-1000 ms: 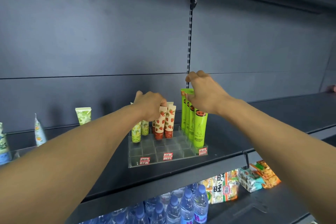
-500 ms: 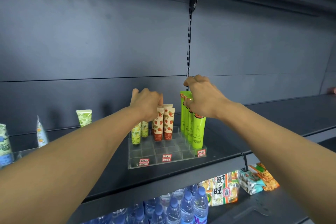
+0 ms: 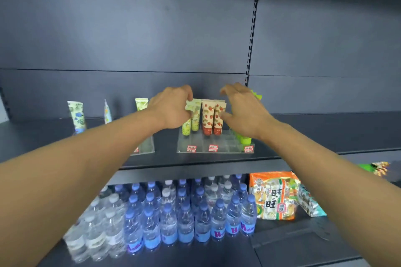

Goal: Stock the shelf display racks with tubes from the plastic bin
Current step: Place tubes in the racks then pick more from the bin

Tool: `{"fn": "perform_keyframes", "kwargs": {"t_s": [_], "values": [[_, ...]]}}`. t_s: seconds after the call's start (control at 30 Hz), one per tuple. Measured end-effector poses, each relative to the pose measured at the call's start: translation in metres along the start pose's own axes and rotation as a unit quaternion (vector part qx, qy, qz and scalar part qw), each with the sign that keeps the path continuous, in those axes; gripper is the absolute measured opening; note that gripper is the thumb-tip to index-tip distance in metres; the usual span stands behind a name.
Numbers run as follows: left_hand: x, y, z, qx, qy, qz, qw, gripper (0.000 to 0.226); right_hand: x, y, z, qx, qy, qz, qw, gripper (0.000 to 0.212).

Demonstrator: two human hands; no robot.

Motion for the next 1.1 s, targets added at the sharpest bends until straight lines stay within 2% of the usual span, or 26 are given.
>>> {"fn": "perform_keyframes", "kwargs": {"t_s": [0.17, 0.33, 0.43, 0.53, 0.73, 0.93, 1.0, 1.1], "values": [[0.068, 0.002, -0.005, 0.038, -0.047, -0.021, 0.998, 0.03, 0.045, 0.018, -0.025, -0.061, -0.012, -0.023, 0.998, 0.04], [0.143, 0.042, -0.012, 0.054, -0.075, -0.09, 0.992, 0.024, 0.115, 0.047, -0.04, -0.118, 0.004, -0.061, 0.991, 0.039], [0.188, 0.079, -0.023, 0.042, -0.091, -0.135, 0.986, 0.023, 0.163, 0.074, -0.041, -0.121, 0.021, -0.105, 0.987, 0.036], [0.233, 0.123, -0.039, 0.039, -0.119, -0.196, 0.973, 0.03, 0.22, 0.111, -0.037, -0.104, 0.053, -0.193, 0.974, 0.036], [0.323, 0.21, -0.059, 0.083, -0.162, -0.312, 0.933, 0.028, 0.338, 0.173, -0.014, -0.071, 0.124, -0.373, 0.917, 0.051], [0.424, 0.281, -0.066, 0.065, -0.195, -0.394, 0.896, 0.033, 0.455, 0.225, 0.023, -0.063, 0.173, -0.469, 0.864, 0.046], [0.458, 0.303, -0.068, 0.057, -0.227, -0.414, 0.88, 0.037, 0.491, 0.244, 0.035, -0.069, 0.176, -0.502, 0.844, 0.046], [0.505, 0.342, -0.069, 0.062, -0.284, -0.439, 0.85, 0.031, 0.545, 0.275, 0.052, -0.067, 0.181, -0.561, 0.805, 0.048]]}}
Point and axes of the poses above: each hand's wrist, its own x-axis away from the middle knuckle, its own y-axis out of the palm, z = x × y, the point moved 6 cm from there along -x, towards the middle knuckle, and after that the axes turned 13 degrees about z, right-handed, at the moved point
